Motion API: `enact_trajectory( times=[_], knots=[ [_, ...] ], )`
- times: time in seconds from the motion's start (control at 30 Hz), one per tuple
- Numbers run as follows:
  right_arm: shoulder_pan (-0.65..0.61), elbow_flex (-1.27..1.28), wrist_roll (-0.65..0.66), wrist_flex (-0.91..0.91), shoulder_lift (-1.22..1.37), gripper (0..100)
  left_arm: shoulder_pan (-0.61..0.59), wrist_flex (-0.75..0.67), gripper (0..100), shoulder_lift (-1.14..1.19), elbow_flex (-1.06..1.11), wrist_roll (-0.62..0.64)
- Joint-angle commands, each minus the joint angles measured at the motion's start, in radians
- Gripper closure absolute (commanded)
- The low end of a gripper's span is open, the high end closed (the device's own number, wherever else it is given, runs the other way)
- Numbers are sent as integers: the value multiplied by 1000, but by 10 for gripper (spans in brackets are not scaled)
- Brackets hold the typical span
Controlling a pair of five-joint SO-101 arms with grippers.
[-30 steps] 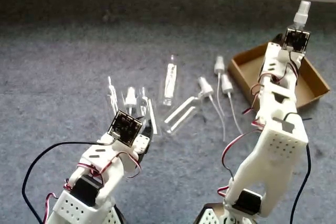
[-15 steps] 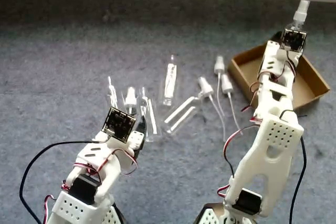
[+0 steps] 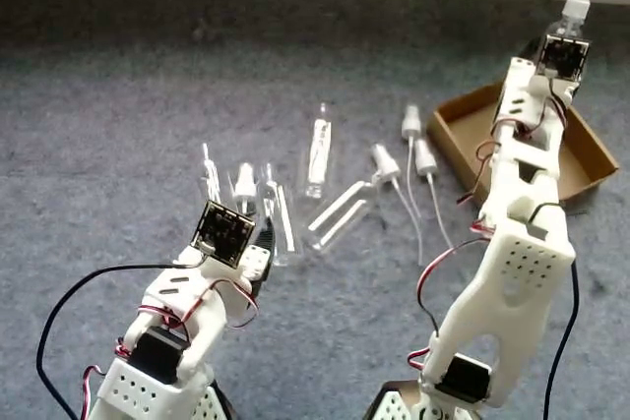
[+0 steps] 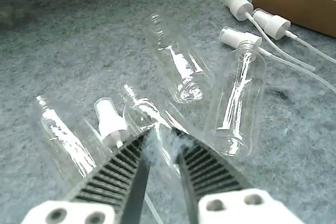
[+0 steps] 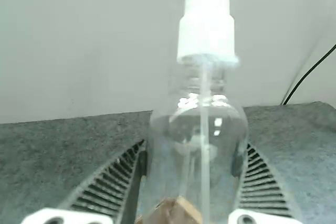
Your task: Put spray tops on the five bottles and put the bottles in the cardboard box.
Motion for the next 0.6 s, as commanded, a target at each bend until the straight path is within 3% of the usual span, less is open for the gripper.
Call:
enact_trajectory(
  times=[0.0, 0.4, 0.57],
  knots=[
    [22, 30, -11, 41, -189, 800, -10, -23, 995, -12, 22, -8],
    [8, 366, -11, 153, -668, 800, -7, -23, 995, -12, 22, -12],
    [-21, 507, -12, 150, -852, 800, -7, -23, 995, -12, 22, -222]
  ],
)
